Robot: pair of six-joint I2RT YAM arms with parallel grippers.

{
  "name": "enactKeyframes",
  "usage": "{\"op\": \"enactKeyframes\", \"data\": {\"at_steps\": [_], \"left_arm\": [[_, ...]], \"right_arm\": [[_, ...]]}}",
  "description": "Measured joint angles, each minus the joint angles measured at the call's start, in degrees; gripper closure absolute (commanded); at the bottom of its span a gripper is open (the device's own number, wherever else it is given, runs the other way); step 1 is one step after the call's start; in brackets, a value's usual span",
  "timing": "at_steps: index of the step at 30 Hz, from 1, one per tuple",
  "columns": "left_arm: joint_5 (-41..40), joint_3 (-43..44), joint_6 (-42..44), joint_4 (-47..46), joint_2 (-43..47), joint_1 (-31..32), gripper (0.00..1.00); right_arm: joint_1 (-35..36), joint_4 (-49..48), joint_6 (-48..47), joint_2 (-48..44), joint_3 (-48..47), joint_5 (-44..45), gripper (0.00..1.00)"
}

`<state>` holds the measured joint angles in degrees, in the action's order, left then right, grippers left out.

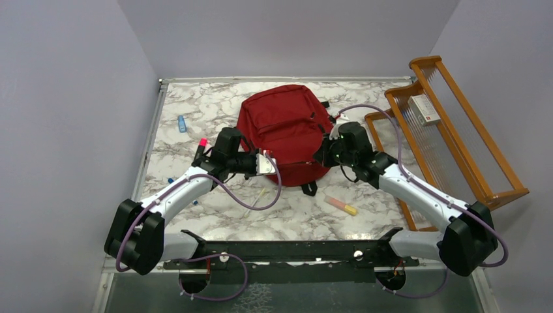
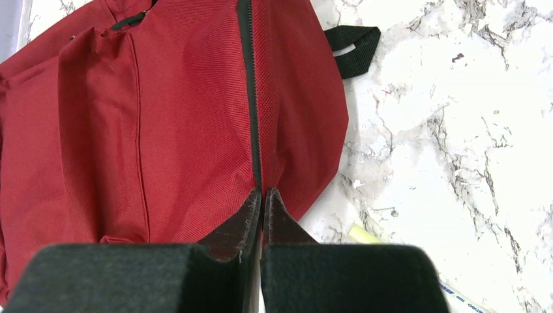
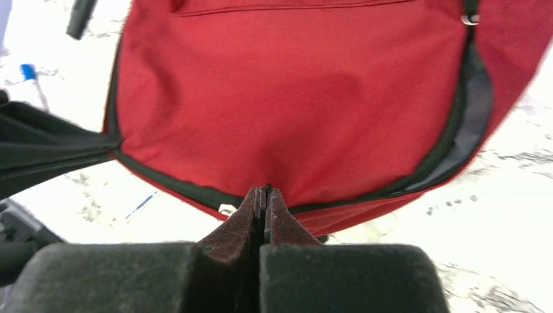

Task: Pack the student bag
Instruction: Zip the student bag at the center of the board.

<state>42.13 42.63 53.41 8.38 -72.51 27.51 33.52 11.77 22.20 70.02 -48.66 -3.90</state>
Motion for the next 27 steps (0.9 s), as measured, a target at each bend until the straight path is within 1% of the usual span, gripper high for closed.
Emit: {"op": "enactKeyframes", "data": {"at_steps": [5, 13, 14, 15, 16, 19, 22, 23, 24, 27], "left_arm": [[-0.15, 0.0, 0.63, 0.76, 0.0, 0.0, 1.0], [-1.16, 0.0, 1.05, 1.86, 0.28, 0.0, 1.0], [-1.27, 0.0, 1.09, 2.05, 0.31, 0.0, 0.97], [-1.31, 0.0, 1.11, 2.21, 0.33, 0.0, 0.8], [-1.33, 0.0, 1.09, 2.21, 0.35, 0.0, 0.69], [-1.2, 0.0, 0.11, 2.27, 0.68, -0.04, 0.58], [0.02, 0.0, -1.81, 2.08, 1.31, -0.13, 0.42], [0.66, 0.0, -2.54, 1.92, 1.46, -0.15, 0.31], [1.62, -0.02, -3.72, 1.51, 1.7, -0.13, 0.28], [3.87, -0.52, -8.74, -2.03, 2.49, 0.09, 0.24]], "right_arm": [[-2.25, 1.03, -0.85, 1.46, -0.9, 4.04, 1.0], [-9.49, 1.16, -1.66, 4.11, -0.92, 5.73, 1.0], [-10.05, 1.11, -1.9, 4.39, -0.94, 5.7, 1.0], [-10.43, 0.85, -2.29, 4.59, -0.94, 5.35, 1.0], [-10.67, 0.46, -2.73, 4.61, -0.94, 4.44, 0.99], [-10.97, -1.9, -3.91, 4.46, -0.94, 0.57, 1.0], [-11.04, -4.09, -4.39, 4.15, -0.94, -4.52, 0.99], [-11.04, -4.74, -4.42, 3.96, -0.94, -6.19, 0.99], [-11.04, -5.35, -4.42, 3.74, -0.92, -7.65, 0.99], [-11.04, -6.69, -4.37, 3.15, -0.92, -11.32, 1.0]]}}
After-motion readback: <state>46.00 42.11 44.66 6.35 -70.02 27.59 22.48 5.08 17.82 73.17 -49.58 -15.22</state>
